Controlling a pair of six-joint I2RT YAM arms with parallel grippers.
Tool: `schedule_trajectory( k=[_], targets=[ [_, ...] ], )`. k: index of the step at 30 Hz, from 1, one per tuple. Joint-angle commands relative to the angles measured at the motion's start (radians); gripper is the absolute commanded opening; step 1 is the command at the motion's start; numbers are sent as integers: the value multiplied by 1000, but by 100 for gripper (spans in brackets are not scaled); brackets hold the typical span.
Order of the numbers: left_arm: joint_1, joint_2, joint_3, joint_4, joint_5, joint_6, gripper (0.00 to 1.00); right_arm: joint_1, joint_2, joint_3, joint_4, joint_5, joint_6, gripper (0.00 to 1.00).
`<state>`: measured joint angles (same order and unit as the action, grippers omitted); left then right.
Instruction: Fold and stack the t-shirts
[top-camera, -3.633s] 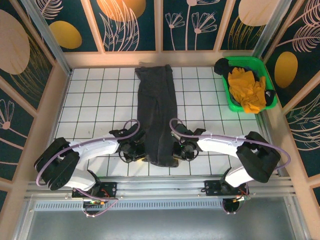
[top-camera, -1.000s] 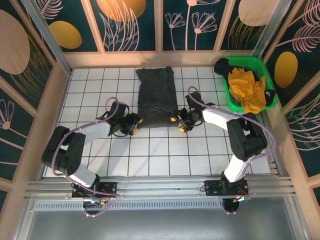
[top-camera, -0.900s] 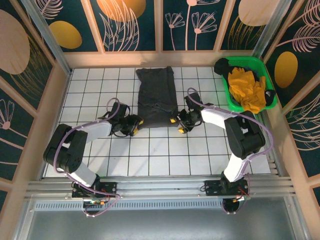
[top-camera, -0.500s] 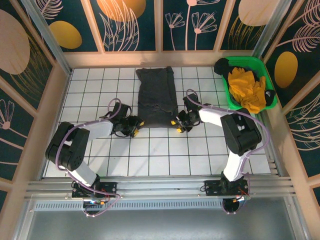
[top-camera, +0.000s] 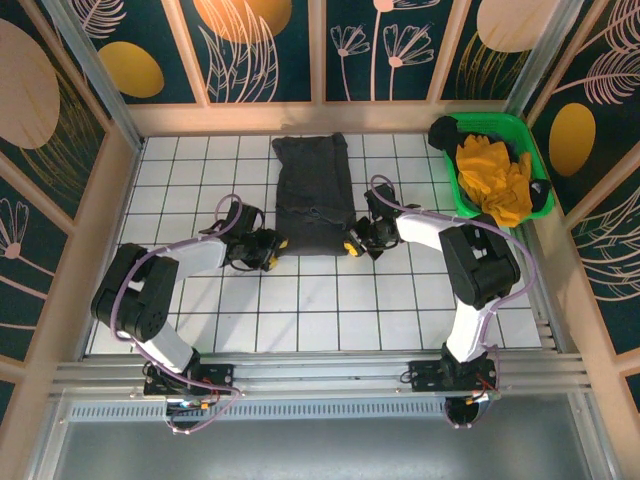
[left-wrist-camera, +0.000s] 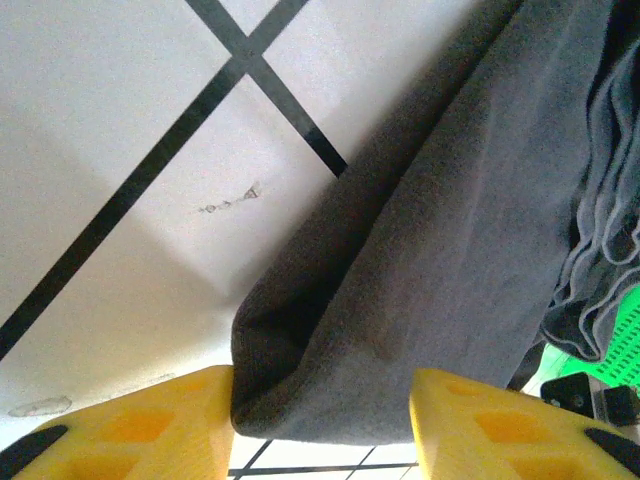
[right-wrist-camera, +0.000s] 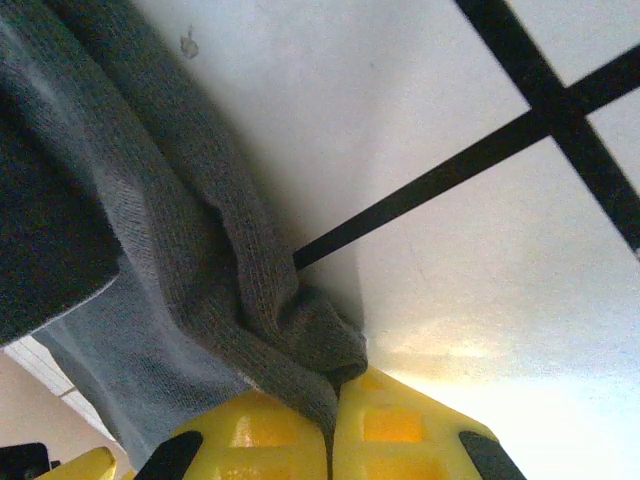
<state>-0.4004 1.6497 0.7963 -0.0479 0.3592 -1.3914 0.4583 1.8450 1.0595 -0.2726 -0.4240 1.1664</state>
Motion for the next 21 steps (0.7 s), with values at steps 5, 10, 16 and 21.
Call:
schedule_trajectory(
  k=[5,10,16,21],
  targets=[
    [-5,58,100,-21,-36,5,10,0,-44,24,-35,47,-36,0],
    [5,23,271,-119,-114,55,0,-35,-17,246,-165,96,-167,0],
    [37,-24,444,-234,-166,113,0,-63,58,564,-331,114,-262,0],
    [35,-101,258,-166,-83,60,0,-39,14,445,-281,44,-222,0]
  ],
)
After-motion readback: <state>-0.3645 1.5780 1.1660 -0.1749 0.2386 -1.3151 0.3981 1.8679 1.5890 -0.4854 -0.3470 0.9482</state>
